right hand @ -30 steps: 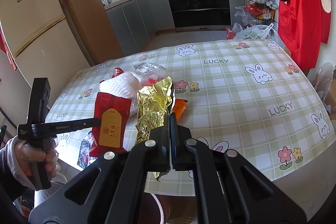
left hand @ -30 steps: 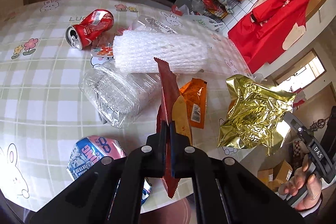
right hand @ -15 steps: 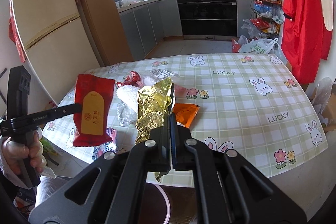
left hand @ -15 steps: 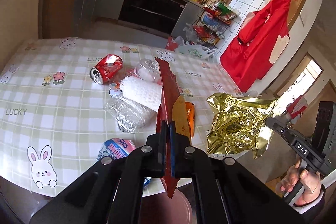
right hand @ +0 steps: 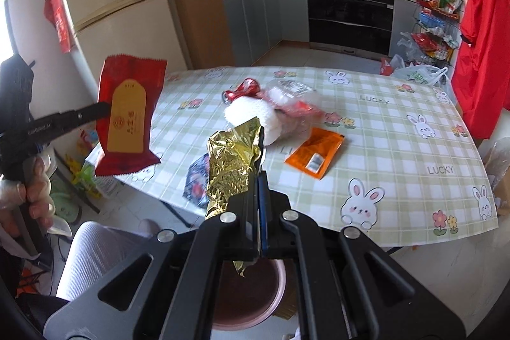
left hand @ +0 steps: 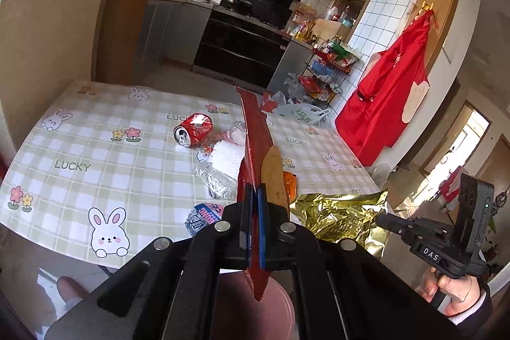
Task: Collect trash
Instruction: 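Drop the gold foil into the bin with the right tool while the left tool drops the red packet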
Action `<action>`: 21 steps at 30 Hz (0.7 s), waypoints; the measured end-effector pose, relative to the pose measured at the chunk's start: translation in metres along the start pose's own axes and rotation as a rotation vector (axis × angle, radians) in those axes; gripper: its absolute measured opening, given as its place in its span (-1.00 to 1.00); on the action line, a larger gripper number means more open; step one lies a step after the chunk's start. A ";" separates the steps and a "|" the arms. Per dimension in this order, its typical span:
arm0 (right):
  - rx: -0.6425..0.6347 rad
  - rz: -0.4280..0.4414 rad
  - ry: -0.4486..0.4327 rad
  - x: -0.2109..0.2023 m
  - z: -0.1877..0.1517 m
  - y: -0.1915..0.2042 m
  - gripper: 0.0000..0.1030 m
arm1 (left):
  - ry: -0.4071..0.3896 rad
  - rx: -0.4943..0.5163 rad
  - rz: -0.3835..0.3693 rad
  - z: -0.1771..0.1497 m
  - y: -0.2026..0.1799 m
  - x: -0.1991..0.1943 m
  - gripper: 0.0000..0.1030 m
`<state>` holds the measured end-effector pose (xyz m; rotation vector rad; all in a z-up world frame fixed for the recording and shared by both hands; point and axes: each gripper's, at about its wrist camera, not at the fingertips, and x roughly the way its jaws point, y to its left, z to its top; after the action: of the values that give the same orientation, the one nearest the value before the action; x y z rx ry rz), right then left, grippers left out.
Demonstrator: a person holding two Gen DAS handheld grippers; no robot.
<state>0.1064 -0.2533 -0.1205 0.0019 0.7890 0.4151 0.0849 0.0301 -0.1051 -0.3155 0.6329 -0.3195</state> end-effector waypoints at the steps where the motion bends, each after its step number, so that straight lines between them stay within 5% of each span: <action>1: -0.006 0.008 0.009 -0.001 -0.003 0.006 -0.90 | -0.008 -0.001 -0.002 -0.002 -0.001 -0.007 -0.94; 13: -0.061 0.047 0.129 0.012 -0.042 0.053 -0.87 | -0.016 -0.008 -0.031 -0.050 0.005 -0.056 -0.94; 21: -0.076 0.065 0.161 0.026 -0.040 0.058 -0.56 | 0.004 -0.003 -0.040 -0.056 0.014 -0.051 -0.94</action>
<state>0.0738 -0.1968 -0.1579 -0.0782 0.9335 0.5111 0.0139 0.0517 -0.1257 -0.3311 0.6315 -0.3573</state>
